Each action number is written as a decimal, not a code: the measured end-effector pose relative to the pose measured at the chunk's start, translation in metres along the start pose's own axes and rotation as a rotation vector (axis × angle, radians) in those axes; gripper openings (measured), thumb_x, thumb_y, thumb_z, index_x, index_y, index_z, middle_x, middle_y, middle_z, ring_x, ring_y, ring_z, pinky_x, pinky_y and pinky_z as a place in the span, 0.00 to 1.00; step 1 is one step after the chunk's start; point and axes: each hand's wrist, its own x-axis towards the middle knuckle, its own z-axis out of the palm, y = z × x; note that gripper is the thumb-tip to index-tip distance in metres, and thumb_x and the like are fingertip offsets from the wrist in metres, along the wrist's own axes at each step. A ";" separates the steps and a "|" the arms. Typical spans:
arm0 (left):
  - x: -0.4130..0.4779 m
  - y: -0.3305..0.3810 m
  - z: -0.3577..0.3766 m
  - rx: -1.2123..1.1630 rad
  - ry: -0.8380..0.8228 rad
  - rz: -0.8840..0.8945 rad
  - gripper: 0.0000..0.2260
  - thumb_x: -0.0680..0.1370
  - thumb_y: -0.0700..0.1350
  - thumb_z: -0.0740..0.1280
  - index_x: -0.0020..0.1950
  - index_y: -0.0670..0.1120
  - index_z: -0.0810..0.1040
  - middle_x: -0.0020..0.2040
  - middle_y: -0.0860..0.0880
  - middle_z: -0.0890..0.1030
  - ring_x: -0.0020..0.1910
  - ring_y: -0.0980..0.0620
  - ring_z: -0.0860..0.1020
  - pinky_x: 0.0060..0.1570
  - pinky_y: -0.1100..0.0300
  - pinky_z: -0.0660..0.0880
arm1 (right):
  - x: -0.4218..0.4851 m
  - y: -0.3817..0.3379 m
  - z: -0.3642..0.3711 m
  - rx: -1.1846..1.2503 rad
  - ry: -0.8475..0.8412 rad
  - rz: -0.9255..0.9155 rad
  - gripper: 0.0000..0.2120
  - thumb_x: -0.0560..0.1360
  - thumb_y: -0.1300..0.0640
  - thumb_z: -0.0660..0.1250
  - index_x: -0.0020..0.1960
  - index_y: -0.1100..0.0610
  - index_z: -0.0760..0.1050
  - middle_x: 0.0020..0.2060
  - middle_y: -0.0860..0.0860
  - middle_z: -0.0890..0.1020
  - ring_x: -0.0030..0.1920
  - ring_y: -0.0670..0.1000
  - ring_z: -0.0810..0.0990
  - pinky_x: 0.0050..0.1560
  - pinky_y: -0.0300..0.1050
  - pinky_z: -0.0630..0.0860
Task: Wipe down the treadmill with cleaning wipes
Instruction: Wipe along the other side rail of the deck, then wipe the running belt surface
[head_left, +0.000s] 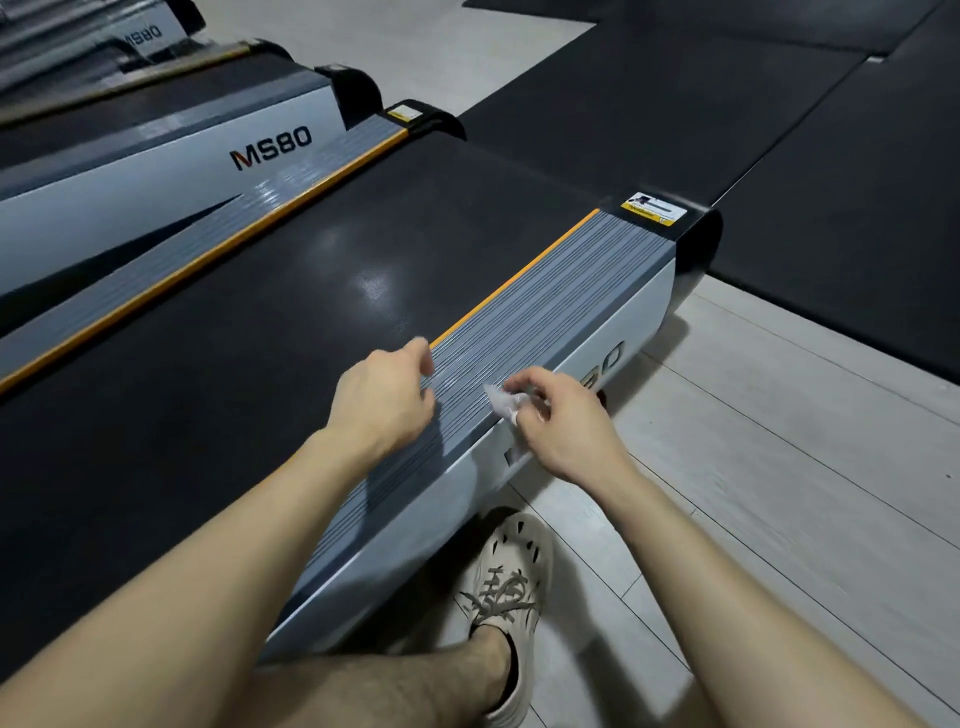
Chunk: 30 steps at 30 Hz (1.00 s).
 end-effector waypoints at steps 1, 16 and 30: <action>0.002 0.001 -0.003 -0.027 0.007 0.007 0.13 0.81 0.49 0.64 0.66 0.56 0.72 0.49 0.51 0.86 0.50 0.41 0.82 0.51 0.48 0.80 | 0.001 0.002 0.002 -0.005 0.005 -0.011 0.13 0.79 0.53 0.65 0.62 0.42 0.77 0.52 0.45 0.83 0.47 0.50 0.84 0.54 0.52 0.82; 0.009 0.005 0.007 -0.407 -0.282 0.272 0.07 0.79 0.51 0.78 0.56 0.55 0.86 0.48 0.58 0.86 0.50 0.61 0.82 0.52 0.63 0.74 | 0.011 0.003 0.008 0.430 0.129 0.062 0.14 0.75 0.57 0.79 0.56 0.49 0.78 0.47 0.46 0.86 0.44 0.43 0.86 0.51 0.46 0.84; 0.011 0.004 0.011 -0.494 -0.166 0.171 0.06 0.82 0.49 0.74 0.58 0.56 0.87 0.50 0.59 0.87 0.53 0.61 0.84 0.62 0.54 0.79 | 0.017 0.008 0.009 0.494 0.092 0.179 0.14 0.69 0.60 0.82 0.49 0.48 0.83 0.43 0.46 0.87 0.45 0.50 0.87 0.50 0.54 0.86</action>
